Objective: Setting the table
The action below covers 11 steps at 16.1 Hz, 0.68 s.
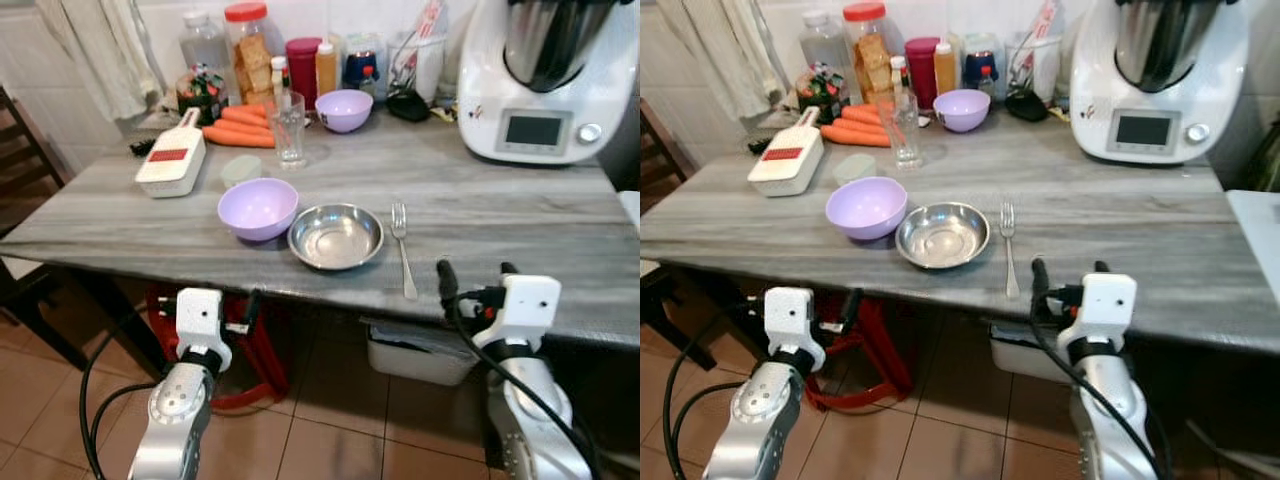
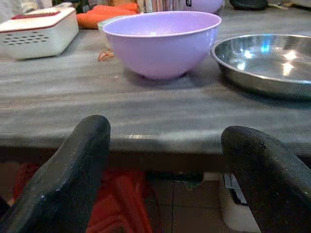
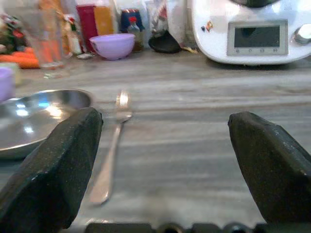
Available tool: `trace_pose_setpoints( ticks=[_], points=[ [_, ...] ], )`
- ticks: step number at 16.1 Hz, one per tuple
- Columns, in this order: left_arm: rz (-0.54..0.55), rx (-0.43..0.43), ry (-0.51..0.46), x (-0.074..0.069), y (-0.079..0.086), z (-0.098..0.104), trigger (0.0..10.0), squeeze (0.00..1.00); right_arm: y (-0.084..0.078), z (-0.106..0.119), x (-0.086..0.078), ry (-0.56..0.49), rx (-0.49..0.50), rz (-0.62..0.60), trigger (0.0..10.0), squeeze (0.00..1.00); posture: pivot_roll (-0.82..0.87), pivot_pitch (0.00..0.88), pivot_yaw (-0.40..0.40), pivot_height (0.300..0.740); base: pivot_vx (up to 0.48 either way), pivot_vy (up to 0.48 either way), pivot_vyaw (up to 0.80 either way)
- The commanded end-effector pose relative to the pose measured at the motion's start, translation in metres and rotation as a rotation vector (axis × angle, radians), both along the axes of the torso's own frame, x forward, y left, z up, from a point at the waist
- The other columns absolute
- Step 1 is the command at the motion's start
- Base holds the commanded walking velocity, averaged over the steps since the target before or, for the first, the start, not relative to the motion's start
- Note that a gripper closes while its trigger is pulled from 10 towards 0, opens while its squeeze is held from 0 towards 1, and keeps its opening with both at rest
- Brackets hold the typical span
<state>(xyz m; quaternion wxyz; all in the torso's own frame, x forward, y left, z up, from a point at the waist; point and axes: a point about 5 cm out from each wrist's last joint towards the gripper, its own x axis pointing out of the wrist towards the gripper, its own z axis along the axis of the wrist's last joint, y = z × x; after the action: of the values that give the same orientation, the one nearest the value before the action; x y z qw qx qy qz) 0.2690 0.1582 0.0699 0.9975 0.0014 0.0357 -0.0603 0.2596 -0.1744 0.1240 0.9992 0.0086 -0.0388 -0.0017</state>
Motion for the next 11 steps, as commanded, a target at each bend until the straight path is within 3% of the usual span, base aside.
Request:
trace_pose_setpoints(
  ticks=[1,11],
  points=[
    [-0.003,0.008,0.0,0.0002,0.0017,-0.0004,10.0,0.0,0.0004,-0.0012,0.0007,0.01,0.004,-0.003,10.0,0.0,-0.04,0.0,0.122,0.74,-0.289,0.0,0.0],
    [-0.027,0.017,-0.002,0.0019,-0.0001,-0.0013,10.0,0.0,-0.0013,-0.0019,0.0041,0.017,0.02,-0.015,10.0,0.0,-0.04,0.0,0.123,0.74,-0.291,0.0,0.0]
  ],
)
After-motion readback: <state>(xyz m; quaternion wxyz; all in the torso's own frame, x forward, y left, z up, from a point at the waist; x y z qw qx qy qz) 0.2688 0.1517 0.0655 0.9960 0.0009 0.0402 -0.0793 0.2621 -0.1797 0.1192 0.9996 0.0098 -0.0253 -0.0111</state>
